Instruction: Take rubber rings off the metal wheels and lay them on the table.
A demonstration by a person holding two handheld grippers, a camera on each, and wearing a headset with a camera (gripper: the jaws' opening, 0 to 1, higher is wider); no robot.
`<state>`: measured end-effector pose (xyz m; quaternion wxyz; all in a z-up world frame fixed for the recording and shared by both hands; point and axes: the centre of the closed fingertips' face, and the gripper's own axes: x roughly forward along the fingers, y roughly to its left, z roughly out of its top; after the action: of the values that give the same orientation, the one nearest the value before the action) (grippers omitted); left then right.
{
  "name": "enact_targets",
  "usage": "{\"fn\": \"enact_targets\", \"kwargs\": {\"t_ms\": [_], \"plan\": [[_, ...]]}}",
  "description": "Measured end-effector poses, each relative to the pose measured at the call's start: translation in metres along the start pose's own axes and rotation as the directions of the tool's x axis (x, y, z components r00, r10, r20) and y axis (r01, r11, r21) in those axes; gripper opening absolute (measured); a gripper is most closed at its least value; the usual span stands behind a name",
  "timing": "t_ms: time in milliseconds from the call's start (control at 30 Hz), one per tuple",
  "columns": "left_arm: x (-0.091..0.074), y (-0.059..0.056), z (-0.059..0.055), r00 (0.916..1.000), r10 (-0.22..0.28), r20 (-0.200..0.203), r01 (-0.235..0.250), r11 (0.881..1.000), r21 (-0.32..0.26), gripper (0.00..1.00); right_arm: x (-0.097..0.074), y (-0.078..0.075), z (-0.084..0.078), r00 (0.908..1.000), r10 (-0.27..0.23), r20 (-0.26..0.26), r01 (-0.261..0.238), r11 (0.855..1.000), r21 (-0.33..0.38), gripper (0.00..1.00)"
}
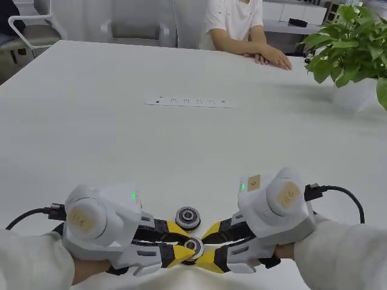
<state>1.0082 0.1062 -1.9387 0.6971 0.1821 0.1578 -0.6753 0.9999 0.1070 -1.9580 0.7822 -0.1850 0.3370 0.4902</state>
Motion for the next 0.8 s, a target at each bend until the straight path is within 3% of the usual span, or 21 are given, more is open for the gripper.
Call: {"fn": "enact_targets", "kwargs": {"t_ms": [800], "plan": [[-0.001, -0.0007, -0.001, 1.0, -0.001, 0.004, 0.001, 1.0, 0.002, 0.07, -0.0027, 0.0008, -0.0034, 0.9997, 0.025, 0.003, -0.025, 0.997, 0.074, 0.1]]}}
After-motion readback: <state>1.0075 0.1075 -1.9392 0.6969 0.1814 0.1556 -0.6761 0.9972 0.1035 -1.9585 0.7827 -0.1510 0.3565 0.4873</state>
